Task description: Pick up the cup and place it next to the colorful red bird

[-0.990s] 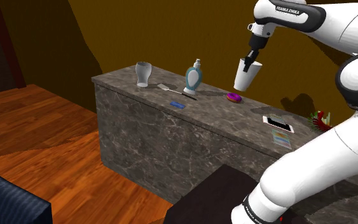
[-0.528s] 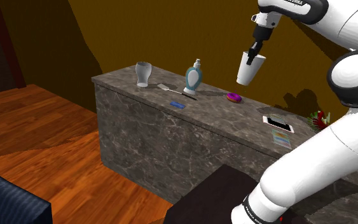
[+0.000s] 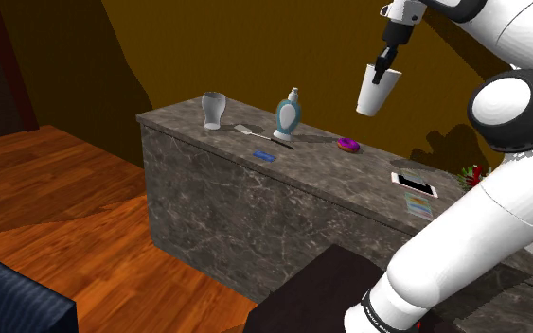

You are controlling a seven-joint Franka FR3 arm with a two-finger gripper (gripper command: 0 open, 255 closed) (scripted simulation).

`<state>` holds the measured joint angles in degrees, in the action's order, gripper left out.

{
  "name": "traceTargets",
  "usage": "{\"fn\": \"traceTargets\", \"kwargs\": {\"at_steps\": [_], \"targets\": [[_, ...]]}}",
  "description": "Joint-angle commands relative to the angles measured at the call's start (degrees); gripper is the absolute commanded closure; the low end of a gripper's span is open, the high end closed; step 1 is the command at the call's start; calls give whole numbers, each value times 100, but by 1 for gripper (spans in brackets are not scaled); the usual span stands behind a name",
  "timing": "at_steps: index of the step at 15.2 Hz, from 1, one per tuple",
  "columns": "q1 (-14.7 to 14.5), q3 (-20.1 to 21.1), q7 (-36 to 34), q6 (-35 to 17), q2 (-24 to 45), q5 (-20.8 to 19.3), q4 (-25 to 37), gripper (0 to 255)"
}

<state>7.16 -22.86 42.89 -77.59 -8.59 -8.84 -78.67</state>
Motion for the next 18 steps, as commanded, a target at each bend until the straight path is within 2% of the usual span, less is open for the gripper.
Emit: {"fn": "traceTargets", "kwargs": {"at_steps": [1,9,18], "targets": [[1,-8,21,100,59,20,157,255],[305,-327,701,50,-978,-409,-741,255],[656,-893,1685,143,-1712,-845,-1109,255]]}}
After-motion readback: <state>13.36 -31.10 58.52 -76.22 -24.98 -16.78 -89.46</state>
